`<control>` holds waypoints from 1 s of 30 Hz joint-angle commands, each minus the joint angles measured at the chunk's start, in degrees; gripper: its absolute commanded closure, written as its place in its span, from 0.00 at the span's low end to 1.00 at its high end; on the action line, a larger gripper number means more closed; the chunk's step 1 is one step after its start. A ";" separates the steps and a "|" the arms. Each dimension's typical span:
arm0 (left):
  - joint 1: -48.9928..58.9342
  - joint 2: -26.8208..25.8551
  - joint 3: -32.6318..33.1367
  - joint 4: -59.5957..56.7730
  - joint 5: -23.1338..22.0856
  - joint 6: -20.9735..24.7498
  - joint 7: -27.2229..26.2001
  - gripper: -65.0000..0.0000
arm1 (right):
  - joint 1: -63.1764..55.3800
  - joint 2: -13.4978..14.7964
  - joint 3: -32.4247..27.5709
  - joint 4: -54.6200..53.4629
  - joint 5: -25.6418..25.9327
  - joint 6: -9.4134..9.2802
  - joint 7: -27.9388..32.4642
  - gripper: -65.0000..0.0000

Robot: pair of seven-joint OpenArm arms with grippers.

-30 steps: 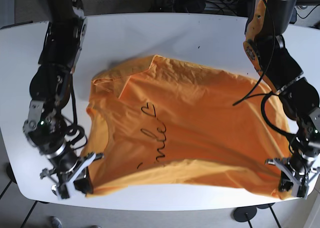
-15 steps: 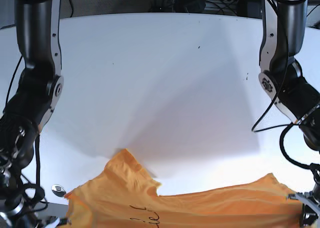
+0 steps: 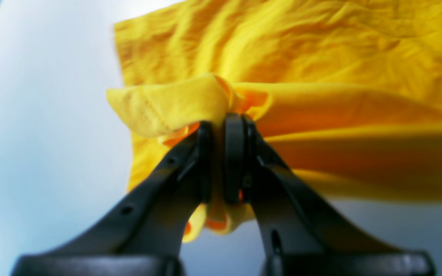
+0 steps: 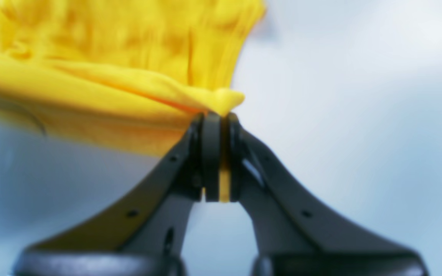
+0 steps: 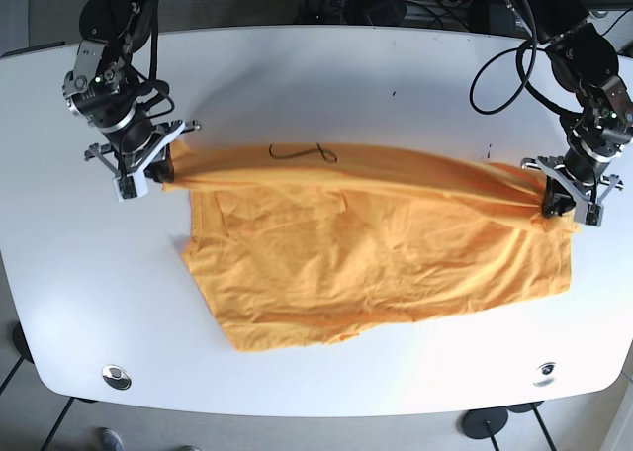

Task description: Fold the T-shirt properly

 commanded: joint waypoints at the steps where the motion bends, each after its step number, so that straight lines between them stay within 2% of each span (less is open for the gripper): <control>1: 2.37 -1.29 -1.11 1.41 -0.70 0.38 -2.92 1.00 | -2.96 0.44 0.32 1.43 0.45 -0.15 3.75 0.97; 6: 6.06 1.00 -6.12 1.41 -0.79 0.38 -3.01 1.00 | -8.76 -0.43 0.32 1.34 0.45 -0.15 5.86 0.97; 12: 10.28 1.09 -6.56 3.60 -0.79 0.38 -3.01 1.00 | -12.63 -0.61 0.24 1.43 0.45 -0.07 5.94 0.97; 13: 11.07 1.09 -6.56 4.48 -0.79 0.38 -2.92 1.00 | -12.90 -0.61 0.24 1.43 0.45 0.20 5.94 0.97; 15: 12.39 1.09 -6.56 5.98 -0.70 0.38 -2.92 0.99 | -12.98 -0.70 0.24 1.34 0.37 1.96 5.94 0.97; 16: 12.92 1.09 -6.56 6.68 -0.70 0.38 -2.83 0.93 | -13.07 -0.70 0.24 1.34 0.37 2.48 5.94 0.97; 18: 14.50 1.17 -7.00 7.91 -0.61 0.38 -2.39 0.69 | -13.07 -0.70 0.32 1.34 0.28 2.57 5.86 0.97; 20: 15.64 1.44 -11.31 9.41 -0.70 0.38 -0.37 0.44 | -13.07 -0.43 0.32 1.26 0.10 2.57 5.86 0.97; 22: 15.64 3.37 -17.82 9.67 -0.79 0.38 2.53 0.28 | -13.07 -0.35 0.32 1.26 0.01 2.57 5.86 0.97; 26: 15.55 1.70 -25.38 9.49 -0.79 0.38 7.72 0.29 | -13.07 -0.26 0.32 1.26 0.01 2.66 5.94 0.97; 30: 15.73 1.79 -26.70 9.58 -0.79 0.38 8.07 0.31 | -12.98 -0.26 -0.12 1.26 0.28 2.66 5.94 0.97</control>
